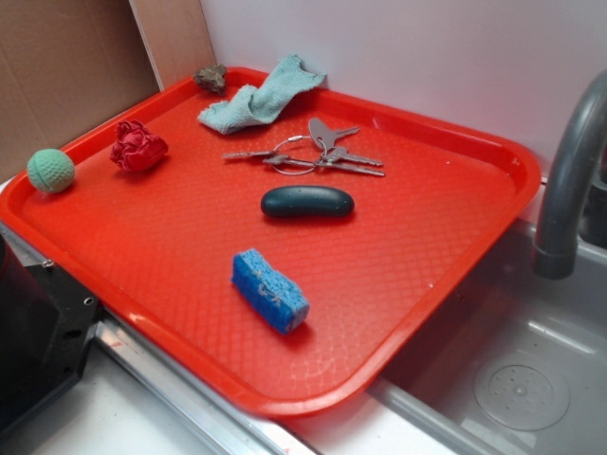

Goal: Grab the plastic pickle.

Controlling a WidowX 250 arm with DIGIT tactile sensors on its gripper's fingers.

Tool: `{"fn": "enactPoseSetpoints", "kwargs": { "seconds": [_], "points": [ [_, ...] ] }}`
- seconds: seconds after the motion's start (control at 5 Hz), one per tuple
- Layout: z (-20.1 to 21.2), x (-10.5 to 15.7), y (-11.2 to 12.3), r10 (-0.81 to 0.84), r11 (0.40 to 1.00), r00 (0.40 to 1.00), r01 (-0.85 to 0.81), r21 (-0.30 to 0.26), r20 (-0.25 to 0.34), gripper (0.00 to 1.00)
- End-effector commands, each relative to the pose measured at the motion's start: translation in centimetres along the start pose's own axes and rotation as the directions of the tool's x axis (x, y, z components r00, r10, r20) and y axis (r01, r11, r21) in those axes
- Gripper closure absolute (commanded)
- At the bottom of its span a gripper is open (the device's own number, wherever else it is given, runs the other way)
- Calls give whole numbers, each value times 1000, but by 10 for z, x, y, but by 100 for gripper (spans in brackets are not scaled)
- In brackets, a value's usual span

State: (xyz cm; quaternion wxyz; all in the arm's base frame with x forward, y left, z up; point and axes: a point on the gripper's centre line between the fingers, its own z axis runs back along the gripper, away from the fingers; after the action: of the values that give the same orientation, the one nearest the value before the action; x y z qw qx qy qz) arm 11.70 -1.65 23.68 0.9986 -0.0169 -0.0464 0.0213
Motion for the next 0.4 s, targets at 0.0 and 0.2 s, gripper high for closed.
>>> {"fn": "enactPoseSetpoints", "kwargs": {
  "seconds": [0.0,0.2],
  "points": [
    [0,0,0,0,1000,1000,0,0,0,0],
    [-47,31,-33,-208,978,974,208,-6,-92,0]
  ]
}}
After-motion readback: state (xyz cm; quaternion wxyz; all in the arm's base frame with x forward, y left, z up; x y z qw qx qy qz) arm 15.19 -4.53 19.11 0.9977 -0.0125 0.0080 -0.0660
